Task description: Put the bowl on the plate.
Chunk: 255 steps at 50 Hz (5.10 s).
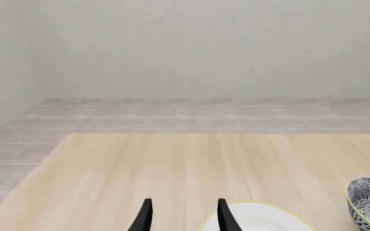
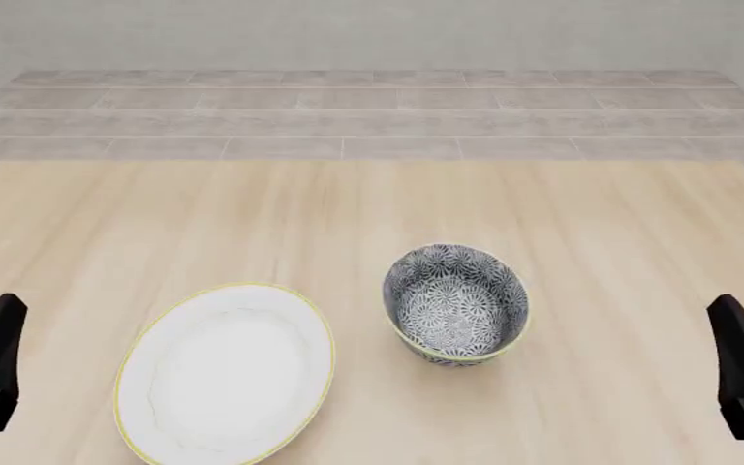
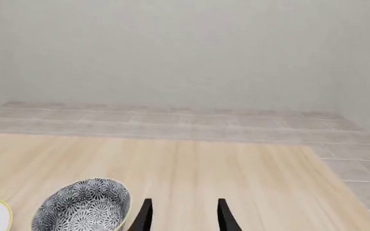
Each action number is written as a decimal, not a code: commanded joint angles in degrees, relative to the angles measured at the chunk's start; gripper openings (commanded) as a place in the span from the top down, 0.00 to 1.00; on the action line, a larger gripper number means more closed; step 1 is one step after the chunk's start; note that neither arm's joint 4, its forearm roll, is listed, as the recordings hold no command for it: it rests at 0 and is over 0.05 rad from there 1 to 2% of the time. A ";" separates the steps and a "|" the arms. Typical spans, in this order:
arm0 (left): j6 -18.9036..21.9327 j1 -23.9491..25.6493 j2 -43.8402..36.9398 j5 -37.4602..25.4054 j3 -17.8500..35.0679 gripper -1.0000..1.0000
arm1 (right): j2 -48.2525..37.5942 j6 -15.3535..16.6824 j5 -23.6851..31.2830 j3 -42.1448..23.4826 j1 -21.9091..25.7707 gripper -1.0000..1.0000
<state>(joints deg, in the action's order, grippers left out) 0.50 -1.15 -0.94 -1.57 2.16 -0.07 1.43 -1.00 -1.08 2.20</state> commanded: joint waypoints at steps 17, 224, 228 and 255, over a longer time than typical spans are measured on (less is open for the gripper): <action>0.23 -0.46 -0.46 2.28 -1.97 0.00 | 0.06 1.82 -0.53 -0.74 3.47 0.00; -0.93 -0.02 -1.97 2.99 -2.15 0.00 | -79.86 5.33 -28.52 -19.05 16.01 0.00; -0.92 0.02 -2.18 3.18 -2.15 0.00 | -80.78 5.56 -29.34 -18.86 15.89 0.00; -0.83 0.34 -4.05 5.03 -2.16 0.00 | -86.73 5.31 -32.40 -19.95 15.71 0.00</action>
<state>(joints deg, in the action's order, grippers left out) -0.37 -0.95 -4.25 2.77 0.01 -84.65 6.94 -32.30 -20.63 17.89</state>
